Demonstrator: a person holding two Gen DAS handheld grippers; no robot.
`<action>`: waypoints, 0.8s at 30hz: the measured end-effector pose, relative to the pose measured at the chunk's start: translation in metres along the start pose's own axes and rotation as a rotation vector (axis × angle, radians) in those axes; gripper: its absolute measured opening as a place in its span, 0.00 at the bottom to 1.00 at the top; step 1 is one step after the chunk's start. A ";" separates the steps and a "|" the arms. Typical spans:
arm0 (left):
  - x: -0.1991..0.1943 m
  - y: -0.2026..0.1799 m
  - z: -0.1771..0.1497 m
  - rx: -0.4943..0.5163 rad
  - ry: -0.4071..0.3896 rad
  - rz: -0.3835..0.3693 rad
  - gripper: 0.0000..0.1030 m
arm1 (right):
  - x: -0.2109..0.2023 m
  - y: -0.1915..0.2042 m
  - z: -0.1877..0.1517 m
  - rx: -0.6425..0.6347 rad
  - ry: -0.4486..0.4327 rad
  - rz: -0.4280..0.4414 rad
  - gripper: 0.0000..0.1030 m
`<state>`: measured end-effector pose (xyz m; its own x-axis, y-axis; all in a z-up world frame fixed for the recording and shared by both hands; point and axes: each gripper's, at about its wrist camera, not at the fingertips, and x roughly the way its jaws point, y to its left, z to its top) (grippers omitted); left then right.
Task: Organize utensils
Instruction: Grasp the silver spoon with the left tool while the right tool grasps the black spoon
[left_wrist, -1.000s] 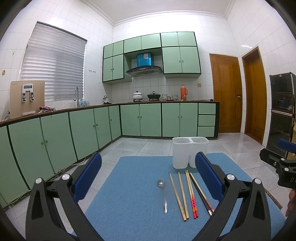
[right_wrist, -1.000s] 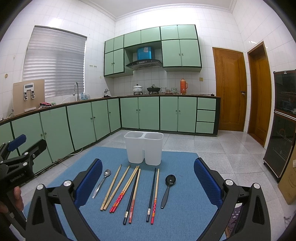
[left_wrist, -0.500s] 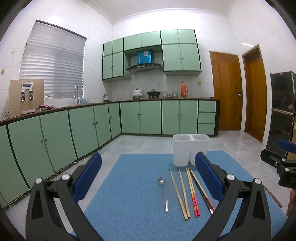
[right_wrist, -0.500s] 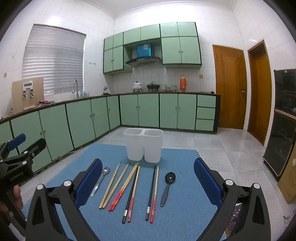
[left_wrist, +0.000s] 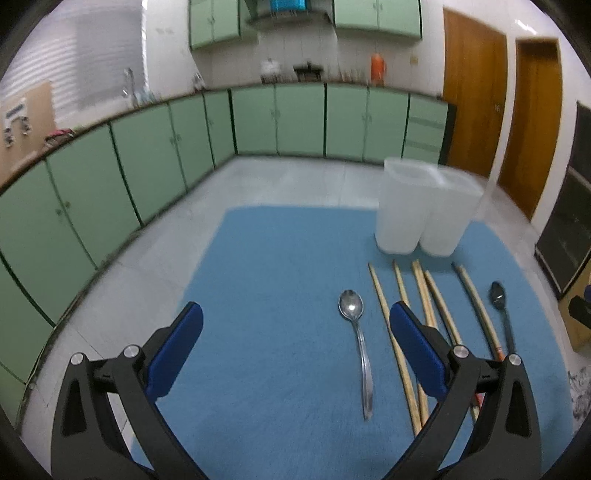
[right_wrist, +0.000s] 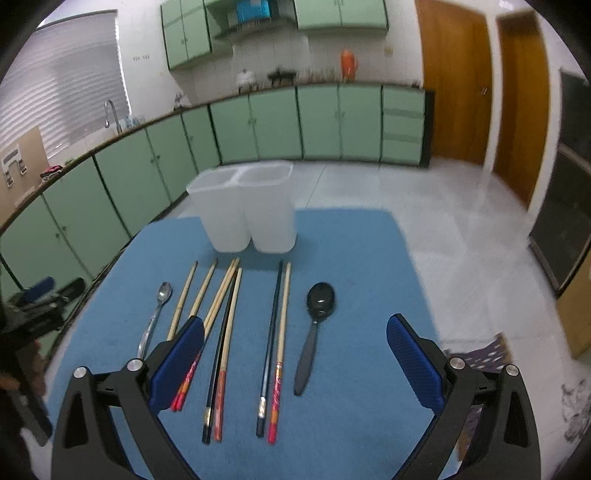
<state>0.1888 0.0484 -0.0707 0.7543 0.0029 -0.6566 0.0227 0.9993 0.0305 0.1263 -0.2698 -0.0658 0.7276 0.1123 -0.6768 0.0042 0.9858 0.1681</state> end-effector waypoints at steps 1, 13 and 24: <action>0.010 -0.004 0.003 0.007 0.021 -0.007 0.95 | 0.010 -0.001 0.002 0.007 0.027 0.005 0.90; 0.108 -0.036 0.008 0.017 0.260 -0.069 0.65 | 0.114 -0.017 0.025 0.047 0.269 0.022 0.65; 0.124 -0.043 0.003 0.013 0.318 -0.127 0.51 | 0.145 -0.032 0.025 0.139 0.363 0.019 0.53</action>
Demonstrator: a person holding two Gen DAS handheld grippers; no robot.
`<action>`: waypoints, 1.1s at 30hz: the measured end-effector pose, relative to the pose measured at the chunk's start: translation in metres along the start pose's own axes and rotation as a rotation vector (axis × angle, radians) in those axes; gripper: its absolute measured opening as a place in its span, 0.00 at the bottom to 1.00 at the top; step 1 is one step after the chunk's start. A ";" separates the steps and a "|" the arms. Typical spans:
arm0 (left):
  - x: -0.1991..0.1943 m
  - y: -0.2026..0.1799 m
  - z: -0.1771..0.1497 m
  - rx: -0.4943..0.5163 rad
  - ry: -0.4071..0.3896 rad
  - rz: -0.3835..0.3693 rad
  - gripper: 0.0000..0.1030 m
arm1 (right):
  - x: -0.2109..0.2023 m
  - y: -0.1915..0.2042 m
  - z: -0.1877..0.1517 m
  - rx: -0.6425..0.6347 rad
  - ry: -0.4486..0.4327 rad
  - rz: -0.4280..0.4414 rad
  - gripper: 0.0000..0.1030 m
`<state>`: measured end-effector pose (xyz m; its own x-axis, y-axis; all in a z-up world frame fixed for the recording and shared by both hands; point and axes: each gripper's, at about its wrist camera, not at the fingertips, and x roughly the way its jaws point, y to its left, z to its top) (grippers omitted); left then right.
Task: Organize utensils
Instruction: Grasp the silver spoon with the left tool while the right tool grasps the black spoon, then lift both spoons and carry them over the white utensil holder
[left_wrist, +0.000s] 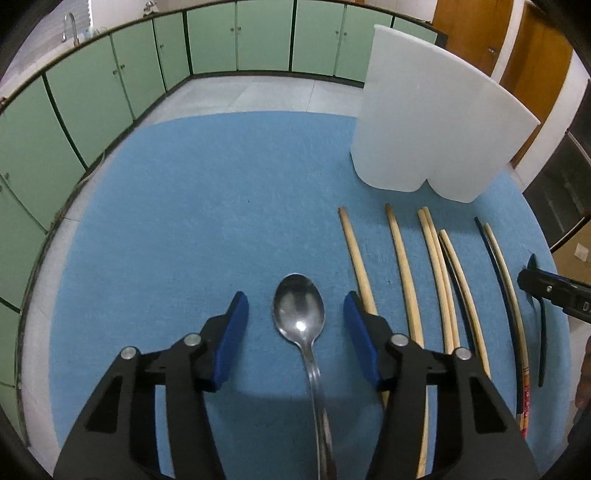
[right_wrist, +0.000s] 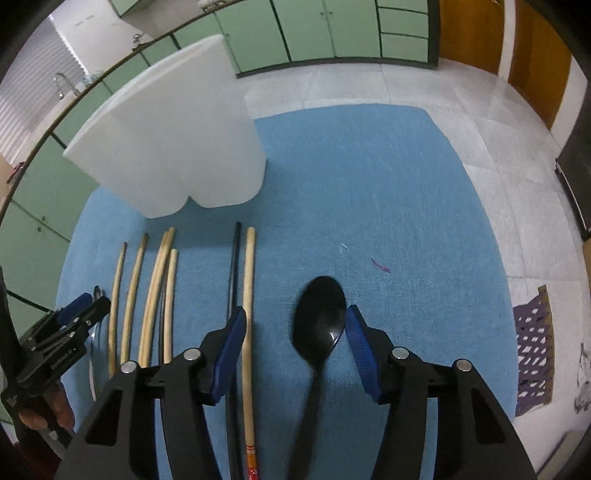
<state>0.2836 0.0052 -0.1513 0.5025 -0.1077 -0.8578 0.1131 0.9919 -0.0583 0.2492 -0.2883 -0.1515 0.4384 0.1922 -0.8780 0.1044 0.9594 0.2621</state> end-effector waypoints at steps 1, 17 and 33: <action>0.002 -0.002 0.000 0.000 -0.001 -0.001 0.50 | 0.001 0.001 0.001 0.006 -0.001 0.002 0.53; 0.002 -0.022 0.004 -0.007 0.005 -0.043 0.27 | 0.008 -0.004 0.010 -0.009 0.002 -0.012 0.36; -0.077 -0.017 -0.006 0.002 -0.317 -0.125 0.27 | -0.062 0.002 0.002 -0.128 -0.386 0.181 0.32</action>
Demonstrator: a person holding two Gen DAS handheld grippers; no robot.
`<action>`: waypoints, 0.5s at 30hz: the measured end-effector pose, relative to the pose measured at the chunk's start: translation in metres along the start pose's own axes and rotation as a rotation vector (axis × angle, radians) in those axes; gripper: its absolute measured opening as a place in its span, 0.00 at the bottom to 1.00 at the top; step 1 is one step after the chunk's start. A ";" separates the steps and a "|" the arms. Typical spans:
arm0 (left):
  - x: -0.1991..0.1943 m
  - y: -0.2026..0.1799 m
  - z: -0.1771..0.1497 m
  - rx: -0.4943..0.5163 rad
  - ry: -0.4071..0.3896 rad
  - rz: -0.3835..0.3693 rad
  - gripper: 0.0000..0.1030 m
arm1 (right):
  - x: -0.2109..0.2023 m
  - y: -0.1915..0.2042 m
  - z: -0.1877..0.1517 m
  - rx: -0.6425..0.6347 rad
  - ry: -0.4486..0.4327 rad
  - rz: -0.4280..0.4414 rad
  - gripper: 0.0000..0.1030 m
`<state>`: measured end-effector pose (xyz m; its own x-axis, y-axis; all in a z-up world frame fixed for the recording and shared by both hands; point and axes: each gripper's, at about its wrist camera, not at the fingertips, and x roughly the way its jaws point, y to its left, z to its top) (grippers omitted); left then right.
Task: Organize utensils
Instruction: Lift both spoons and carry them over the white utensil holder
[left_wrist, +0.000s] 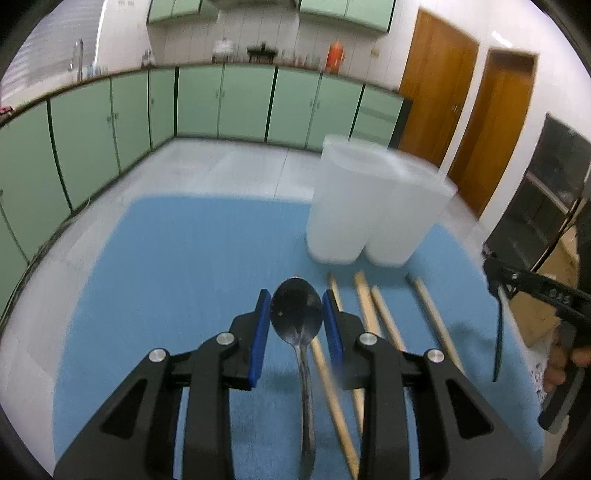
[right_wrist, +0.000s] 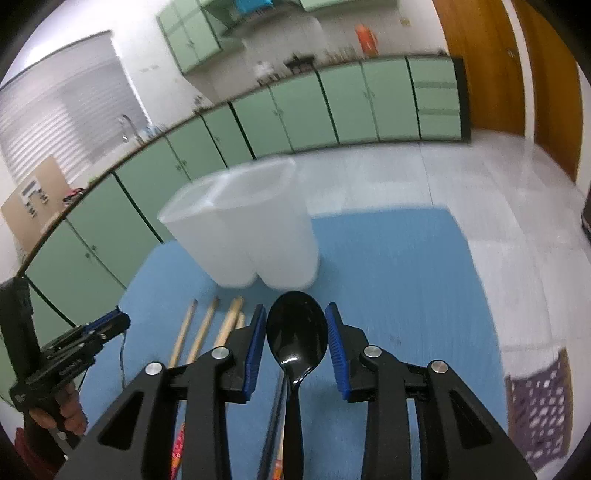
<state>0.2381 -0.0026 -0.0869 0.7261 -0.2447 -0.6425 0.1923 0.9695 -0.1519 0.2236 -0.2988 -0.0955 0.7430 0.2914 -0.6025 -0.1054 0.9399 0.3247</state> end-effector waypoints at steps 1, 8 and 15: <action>-0.009 -0.002 0.003 0.005 -0.042 -0.004 0.27 | -0.002 0.004 0.003 -0.010 -0.018 0.008 0.32; -0.042 -0.019 0.022 0.013 -0.210 -0.031 0.27 | -0.013 0.024 0.028 -0.053 -0.155 0.090 0.32; -0.064 -0.042 0.079 0.007 -0.365 -0.101 0.27 | -0.016 0.033 0.084 -0.081 -0.318 0.172 0.32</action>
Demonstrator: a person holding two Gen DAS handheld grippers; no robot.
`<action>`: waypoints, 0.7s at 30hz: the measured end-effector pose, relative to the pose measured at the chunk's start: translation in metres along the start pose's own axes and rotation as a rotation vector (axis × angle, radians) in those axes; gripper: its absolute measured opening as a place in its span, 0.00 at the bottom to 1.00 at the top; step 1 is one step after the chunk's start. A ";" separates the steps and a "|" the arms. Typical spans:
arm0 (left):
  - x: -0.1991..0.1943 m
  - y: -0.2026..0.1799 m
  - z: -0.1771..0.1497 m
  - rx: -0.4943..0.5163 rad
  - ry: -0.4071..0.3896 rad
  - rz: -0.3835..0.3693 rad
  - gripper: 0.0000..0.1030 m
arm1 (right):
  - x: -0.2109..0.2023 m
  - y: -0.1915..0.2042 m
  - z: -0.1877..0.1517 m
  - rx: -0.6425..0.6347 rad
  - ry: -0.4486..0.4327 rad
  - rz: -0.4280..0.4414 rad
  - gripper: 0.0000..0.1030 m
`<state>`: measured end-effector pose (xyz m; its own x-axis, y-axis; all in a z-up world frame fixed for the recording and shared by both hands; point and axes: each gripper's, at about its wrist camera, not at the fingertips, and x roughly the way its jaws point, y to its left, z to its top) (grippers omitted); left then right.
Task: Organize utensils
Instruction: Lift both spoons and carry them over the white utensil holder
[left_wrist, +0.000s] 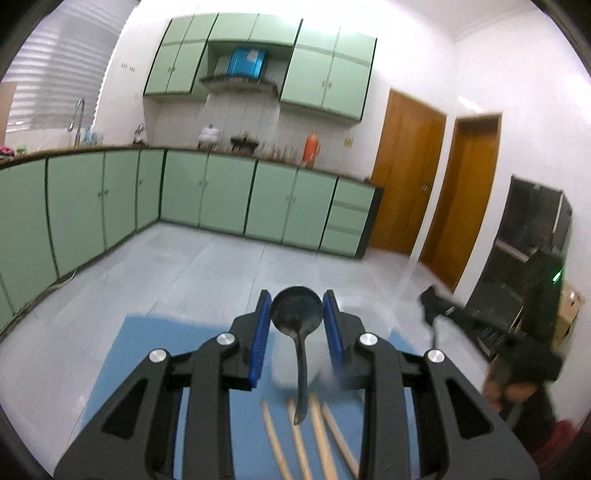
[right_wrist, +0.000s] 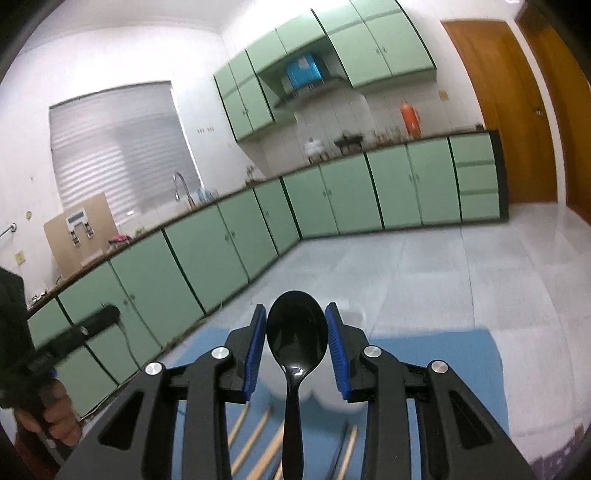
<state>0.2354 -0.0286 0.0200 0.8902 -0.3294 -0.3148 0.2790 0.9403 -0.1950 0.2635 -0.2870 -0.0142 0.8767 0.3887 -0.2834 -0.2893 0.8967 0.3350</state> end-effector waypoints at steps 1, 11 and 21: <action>0.006 -0.005 0.011 0.008 -0.020 -0.007 0.27 | 0.003 0.001 0.005 0.001 -0.012 0.007 0.32; 0.087 -0.042 0.053 0.071 -0.080 -0.034 0.27 | 0.065 -0.004 0.055 -0.057 -0.146 -0.021 0.32; 0.151 -0.018 0.006 0.058 0.053 -0.009 0.28 | 0.102 -0.030 0.017 -0.033 -0.083 -0.023 0.33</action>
<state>0.3668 -0.0944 -0.0181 0.8679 -0.3402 -0.3620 0.3084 0.9402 -0.1444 0.3683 -0.2783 -0.0375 0.9118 0.3503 -0.2143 -0.2800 0.9121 0.2995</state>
